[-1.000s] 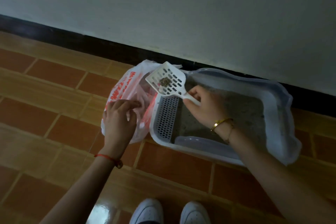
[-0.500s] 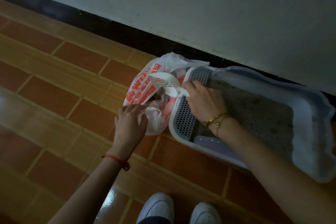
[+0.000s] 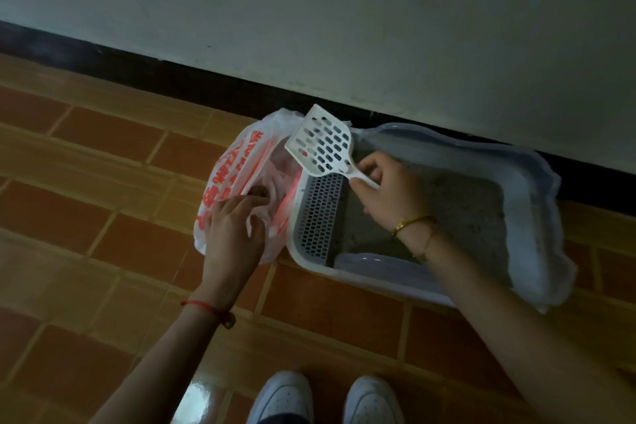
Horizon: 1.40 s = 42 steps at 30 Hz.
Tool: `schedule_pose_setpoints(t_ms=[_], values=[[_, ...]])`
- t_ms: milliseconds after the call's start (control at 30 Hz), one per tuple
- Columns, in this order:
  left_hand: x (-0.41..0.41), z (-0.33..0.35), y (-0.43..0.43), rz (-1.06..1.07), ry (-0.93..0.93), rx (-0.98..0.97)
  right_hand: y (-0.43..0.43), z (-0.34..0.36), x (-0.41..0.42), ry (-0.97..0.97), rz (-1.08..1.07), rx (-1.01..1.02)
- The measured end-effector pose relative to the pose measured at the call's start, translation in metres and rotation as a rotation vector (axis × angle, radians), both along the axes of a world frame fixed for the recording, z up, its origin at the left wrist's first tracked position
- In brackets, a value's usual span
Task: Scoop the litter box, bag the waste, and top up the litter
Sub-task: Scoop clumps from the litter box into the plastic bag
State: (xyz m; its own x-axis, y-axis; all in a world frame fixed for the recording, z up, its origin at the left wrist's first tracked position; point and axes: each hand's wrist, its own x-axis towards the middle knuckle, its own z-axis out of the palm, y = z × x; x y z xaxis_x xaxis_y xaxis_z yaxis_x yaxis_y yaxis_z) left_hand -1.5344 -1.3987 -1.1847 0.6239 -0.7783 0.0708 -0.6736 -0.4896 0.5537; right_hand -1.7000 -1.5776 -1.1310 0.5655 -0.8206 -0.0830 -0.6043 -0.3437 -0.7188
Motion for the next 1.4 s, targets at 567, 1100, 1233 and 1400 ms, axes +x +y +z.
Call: schedule_pose_setpoints(t_ms=[567,1100,1233,1400], values=[[-0.06,-0.01,-0.066,-0.401,-0.021,-0.013,-0.042,-0.002,-0.166,0.406,-0.412,0.158],[-0.068,-0.019,-0.07,-0.416,-0.02,0.027,-0.06,-0.041,-0.15,0.41,-0.426,0.244],[-0.067,-0.021,-0.069,-0.426,-0.025,0.033,-0.067,-0.044,-0.14,0.352,-0.452,0.267],[-0.065,-0.023,-0.07,-0.428,-0.025,0.034,-0.059,-0.051,-0.136,0.265,-0.492,0.271]])
